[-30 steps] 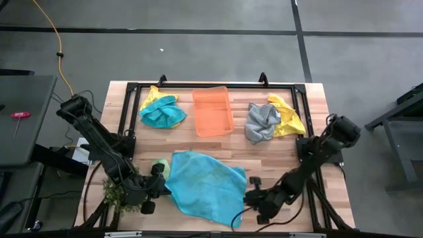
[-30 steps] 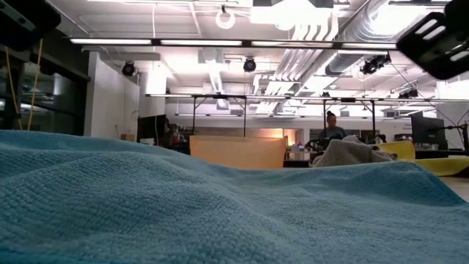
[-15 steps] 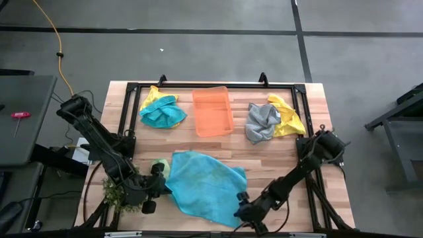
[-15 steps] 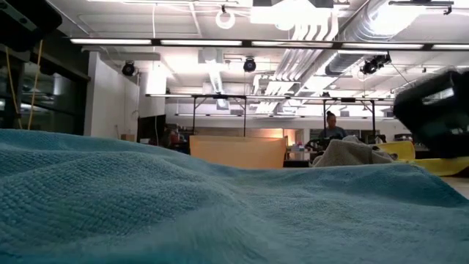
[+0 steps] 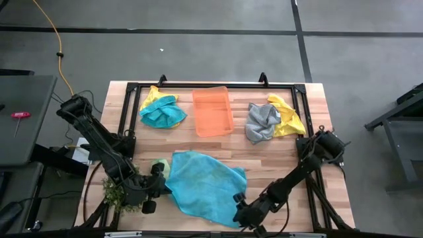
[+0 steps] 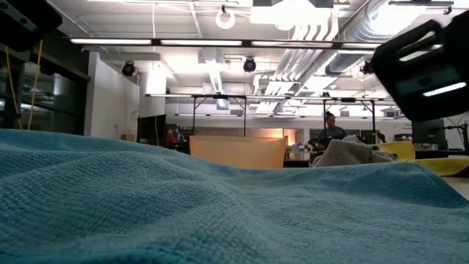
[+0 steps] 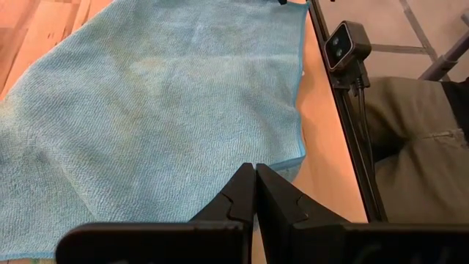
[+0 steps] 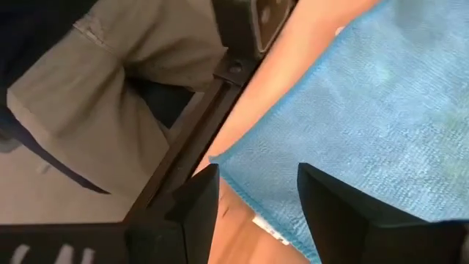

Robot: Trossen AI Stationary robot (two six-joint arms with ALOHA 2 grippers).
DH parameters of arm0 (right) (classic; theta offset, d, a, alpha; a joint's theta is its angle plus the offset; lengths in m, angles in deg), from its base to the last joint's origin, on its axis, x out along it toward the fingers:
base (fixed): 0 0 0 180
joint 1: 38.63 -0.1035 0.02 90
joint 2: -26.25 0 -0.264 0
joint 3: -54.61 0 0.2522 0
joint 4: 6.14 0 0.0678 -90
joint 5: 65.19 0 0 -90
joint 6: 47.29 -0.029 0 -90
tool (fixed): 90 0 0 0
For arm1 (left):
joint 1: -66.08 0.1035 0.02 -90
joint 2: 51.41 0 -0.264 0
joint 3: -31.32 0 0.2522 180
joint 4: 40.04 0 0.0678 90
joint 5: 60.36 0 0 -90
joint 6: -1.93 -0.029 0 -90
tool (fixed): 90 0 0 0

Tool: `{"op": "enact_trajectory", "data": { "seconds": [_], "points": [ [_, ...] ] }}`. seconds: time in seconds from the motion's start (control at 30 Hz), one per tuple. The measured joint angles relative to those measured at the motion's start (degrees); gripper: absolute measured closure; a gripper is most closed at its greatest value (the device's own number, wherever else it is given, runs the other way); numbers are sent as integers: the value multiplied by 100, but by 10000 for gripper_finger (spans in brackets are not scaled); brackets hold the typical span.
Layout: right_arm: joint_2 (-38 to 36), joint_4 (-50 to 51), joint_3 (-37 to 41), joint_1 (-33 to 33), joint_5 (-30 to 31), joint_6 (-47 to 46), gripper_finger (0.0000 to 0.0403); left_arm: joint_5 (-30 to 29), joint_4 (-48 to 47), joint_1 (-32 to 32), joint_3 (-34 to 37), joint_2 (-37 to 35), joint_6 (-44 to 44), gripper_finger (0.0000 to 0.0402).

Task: Fold microfiber towels
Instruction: Fold the bottom blue microfiber cloth

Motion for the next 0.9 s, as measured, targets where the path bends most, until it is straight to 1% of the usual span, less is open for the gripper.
{"op": "enact_trajectory", "data": {
  "seconds": [0.17,0.33,0.5,0.63,0.7,0.9],
  "points": [
    [0,-322,-62,-158,68,11,233,-1,2,0,0,0,2,401],
    [119,438,-590,-320,490,259,228,-52,4,0,0,0,68,401],
    [548,1419,-1149,-334,466,554,220,-55,4,0,0,-2,131,402],
    [770,1832,-1501,-326,646,980,217,-50,2,0,0,-2,116,401],
    [828,1948,-1588,-326,787,1115,217,-48,-12,0,0,-2,114,402],
    [832,2215,-1599,-326,813,1191,217,-46,-40,0,0,-2,109,401]
  ]
}}
